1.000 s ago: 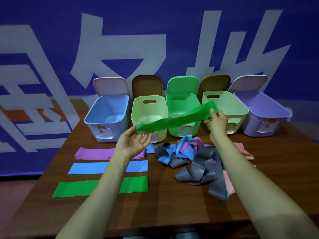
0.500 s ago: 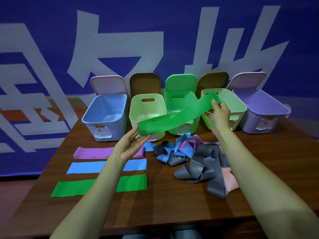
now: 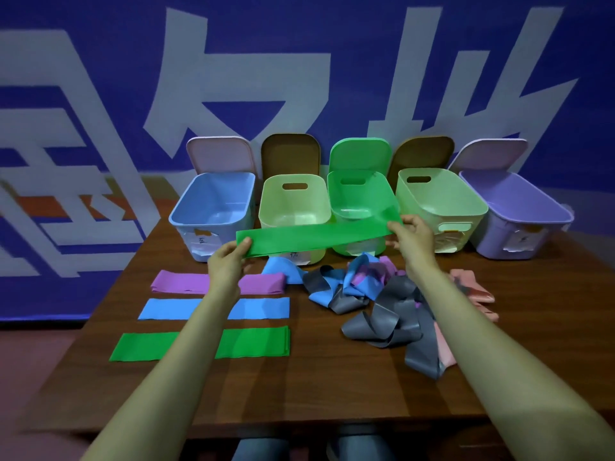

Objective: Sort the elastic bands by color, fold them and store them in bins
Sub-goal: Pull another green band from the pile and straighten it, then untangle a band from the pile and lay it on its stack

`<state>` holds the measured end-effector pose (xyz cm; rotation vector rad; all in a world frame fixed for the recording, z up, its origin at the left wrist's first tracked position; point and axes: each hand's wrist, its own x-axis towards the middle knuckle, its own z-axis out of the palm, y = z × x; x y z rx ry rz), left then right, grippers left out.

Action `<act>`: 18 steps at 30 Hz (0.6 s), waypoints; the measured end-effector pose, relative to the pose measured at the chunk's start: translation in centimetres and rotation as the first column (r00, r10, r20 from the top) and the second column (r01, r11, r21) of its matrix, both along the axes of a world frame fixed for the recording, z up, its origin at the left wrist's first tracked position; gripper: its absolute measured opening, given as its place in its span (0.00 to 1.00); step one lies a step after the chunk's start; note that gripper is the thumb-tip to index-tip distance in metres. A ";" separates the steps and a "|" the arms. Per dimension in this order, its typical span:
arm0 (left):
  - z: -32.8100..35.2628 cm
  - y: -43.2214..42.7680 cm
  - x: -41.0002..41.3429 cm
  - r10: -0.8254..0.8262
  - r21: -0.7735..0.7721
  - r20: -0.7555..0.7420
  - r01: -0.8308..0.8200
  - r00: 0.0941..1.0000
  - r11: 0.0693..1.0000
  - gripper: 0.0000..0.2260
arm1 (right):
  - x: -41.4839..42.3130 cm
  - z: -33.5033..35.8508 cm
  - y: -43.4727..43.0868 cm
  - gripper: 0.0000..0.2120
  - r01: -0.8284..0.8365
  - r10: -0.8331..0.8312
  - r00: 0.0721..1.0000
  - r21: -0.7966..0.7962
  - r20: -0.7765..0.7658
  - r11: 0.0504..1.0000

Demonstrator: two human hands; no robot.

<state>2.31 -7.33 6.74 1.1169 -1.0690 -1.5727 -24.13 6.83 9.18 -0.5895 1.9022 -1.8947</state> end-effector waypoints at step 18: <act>-7.4 -1.6 19.1 0.353 -0.255 0.699 -0.245 0.622 0.935 0.11 | 17.8 -10.8 -0.5 0.08 -0.304 0.542 0.722 0.507 -0.430 0.806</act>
